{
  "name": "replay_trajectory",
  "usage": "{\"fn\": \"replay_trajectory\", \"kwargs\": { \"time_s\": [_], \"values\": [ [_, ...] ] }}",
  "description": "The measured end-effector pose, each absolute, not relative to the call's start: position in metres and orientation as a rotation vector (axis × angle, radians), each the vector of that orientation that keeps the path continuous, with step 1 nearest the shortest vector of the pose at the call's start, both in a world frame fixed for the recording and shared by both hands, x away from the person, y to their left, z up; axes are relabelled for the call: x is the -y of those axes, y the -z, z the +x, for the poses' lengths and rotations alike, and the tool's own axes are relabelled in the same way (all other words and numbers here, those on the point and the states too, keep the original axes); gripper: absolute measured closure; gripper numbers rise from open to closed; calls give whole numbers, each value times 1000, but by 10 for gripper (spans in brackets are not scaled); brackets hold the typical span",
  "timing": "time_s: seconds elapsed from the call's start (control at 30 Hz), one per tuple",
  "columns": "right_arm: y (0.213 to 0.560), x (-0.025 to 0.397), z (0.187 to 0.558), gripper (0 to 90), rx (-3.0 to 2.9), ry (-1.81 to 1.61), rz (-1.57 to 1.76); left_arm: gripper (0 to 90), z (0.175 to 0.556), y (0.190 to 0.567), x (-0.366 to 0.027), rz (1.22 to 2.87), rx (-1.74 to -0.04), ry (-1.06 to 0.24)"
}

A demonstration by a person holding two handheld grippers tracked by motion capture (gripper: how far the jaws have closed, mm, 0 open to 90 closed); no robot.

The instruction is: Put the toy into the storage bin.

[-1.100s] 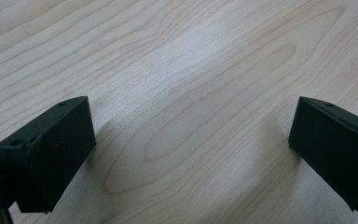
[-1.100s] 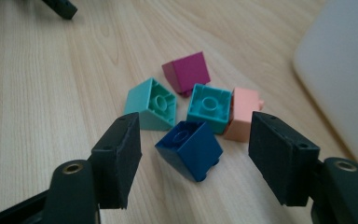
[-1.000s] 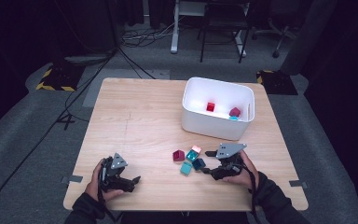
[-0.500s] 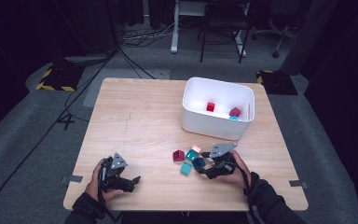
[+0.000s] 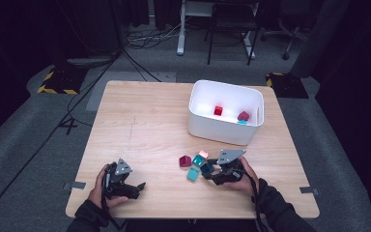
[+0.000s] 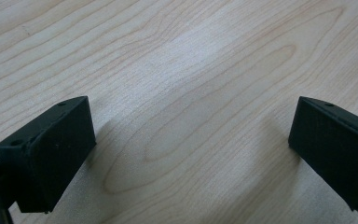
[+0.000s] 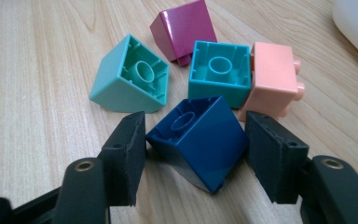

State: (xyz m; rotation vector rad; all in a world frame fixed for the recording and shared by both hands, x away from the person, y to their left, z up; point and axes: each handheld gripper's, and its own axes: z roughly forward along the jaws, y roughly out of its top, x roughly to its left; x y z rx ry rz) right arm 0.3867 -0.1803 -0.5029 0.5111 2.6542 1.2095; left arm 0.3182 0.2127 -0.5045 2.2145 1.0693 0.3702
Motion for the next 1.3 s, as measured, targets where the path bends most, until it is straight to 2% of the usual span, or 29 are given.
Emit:
{"fn": "replay_trajectory", "kwargs": {
  "time_s": [0.7, 1.3],
  "values": [
    [485, 203, 383, 410, -2560, -1253, 608, 6, 318, 505, -213, 2213, -1070, -368],
    [445, 225, 385, 410, -2410, -1307, 670, 6, 318, 505, -213, 2213, -1070, -365]
  ]
}}
